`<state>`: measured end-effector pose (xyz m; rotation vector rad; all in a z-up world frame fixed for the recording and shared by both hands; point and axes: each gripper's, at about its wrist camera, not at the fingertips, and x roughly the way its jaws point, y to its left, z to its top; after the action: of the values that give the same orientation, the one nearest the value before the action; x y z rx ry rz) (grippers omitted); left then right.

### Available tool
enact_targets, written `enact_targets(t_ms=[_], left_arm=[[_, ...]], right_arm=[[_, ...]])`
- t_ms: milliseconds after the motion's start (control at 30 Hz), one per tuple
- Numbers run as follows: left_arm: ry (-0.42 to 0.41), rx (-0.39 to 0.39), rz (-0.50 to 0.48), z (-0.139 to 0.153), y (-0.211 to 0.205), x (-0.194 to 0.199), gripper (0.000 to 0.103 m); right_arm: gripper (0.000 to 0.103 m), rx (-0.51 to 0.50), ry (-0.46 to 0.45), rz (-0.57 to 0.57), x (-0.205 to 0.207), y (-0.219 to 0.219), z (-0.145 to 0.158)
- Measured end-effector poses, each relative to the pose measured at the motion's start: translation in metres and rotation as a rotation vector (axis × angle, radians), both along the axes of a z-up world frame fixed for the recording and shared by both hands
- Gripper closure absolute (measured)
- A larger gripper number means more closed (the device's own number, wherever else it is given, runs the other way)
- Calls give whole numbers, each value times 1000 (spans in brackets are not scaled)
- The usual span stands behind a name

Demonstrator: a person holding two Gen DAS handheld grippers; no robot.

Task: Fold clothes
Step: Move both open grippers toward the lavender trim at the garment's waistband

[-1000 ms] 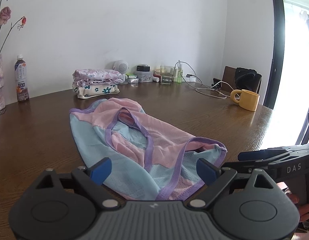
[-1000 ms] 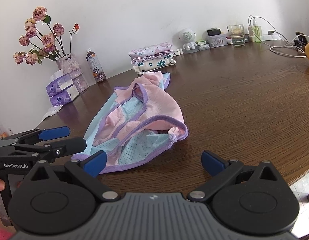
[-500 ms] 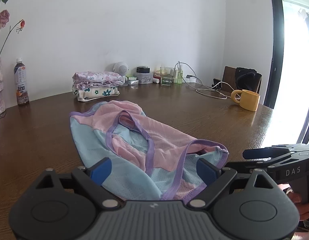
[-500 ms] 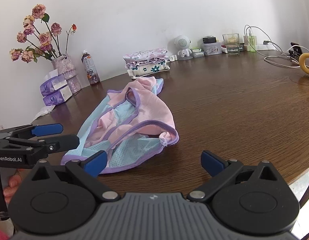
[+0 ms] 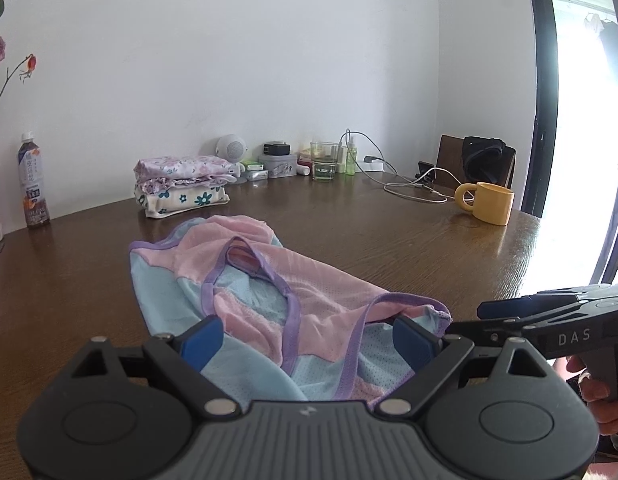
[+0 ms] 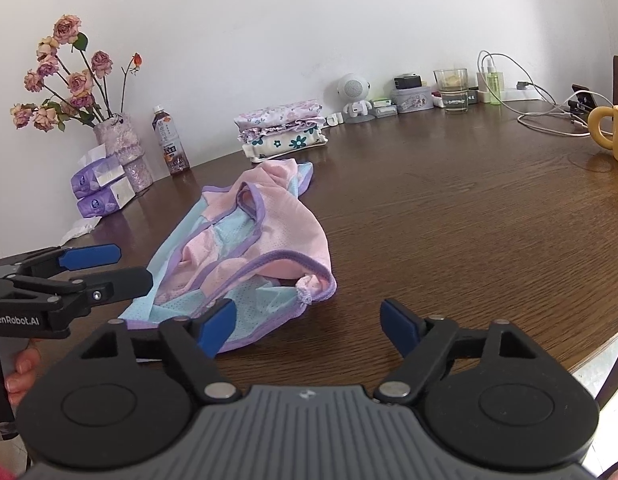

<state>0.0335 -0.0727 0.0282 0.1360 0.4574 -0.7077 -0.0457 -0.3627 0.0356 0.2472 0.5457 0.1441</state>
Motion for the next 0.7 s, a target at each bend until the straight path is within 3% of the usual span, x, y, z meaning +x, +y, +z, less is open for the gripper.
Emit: enact_targets(t_ms=[100,167,267,500,700], left_arm=[[15,6,5,-4,-4,4,11],[19,3,1,-5,-4,5,11],[26,-7,-8,-6,-4,6,11],[61,-24,2,-11,0,8,11],[61,-22,19,-11,0,9,11]], right_arm=[[40,2,2,3,1,0,-1],[41,-1,10,1,2,0,-2],[39,6,22,-5,4,-2,-3],[23,19,20,-13,7,-3,-1],[23,9,21,-19,8,-3,0]])
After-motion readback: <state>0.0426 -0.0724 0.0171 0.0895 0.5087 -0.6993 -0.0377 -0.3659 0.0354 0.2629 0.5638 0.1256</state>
